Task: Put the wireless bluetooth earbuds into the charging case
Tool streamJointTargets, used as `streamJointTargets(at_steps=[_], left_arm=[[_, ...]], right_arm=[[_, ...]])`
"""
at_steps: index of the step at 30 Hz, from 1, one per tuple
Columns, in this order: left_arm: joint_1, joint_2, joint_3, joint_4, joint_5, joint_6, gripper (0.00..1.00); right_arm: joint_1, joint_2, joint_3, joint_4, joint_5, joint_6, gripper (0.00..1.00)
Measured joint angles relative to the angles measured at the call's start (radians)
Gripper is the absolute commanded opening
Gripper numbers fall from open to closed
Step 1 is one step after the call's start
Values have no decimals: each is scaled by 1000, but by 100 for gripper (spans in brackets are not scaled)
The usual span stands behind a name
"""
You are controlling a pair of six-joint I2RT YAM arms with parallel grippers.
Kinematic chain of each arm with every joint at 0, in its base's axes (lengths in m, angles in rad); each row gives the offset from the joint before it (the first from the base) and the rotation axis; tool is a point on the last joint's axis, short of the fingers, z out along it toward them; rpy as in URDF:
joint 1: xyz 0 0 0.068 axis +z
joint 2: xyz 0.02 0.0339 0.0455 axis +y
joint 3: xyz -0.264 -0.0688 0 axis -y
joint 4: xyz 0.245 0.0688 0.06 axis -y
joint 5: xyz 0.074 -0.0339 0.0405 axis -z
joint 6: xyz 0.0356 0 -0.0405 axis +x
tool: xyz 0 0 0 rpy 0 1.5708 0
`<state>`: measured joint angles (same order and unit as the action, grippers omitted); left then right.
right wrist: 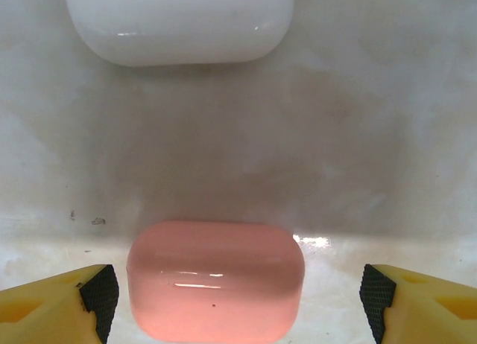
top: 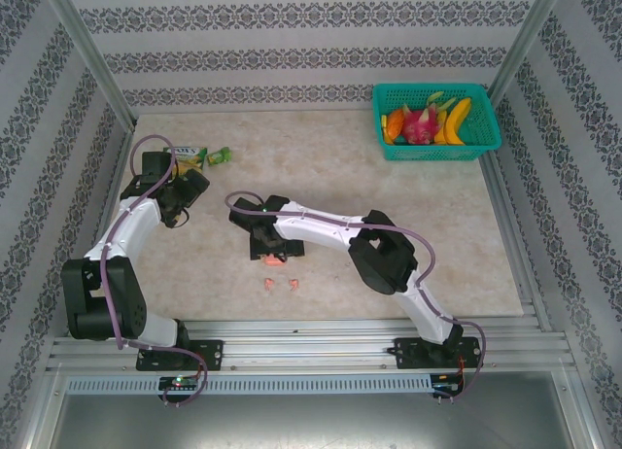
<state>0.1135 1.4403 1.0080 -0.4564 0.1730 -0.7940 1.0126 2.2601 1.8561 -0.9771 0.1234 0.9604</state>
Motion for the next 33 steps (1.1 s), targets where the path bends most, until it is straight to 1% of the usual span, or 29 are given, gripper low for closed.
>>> streamJointTargets(at_steps=[15,23,33], left_arm=[[6,1,0,0,4,0,100],[6,1,0,0,4,0,100],[6,1,0,0,4,0,100]], right_arm=[[2,40,3,-10,-8,26,84],[20,41,10,-10,-20,33,84],[20,42,10,-10,-27,40,83]])
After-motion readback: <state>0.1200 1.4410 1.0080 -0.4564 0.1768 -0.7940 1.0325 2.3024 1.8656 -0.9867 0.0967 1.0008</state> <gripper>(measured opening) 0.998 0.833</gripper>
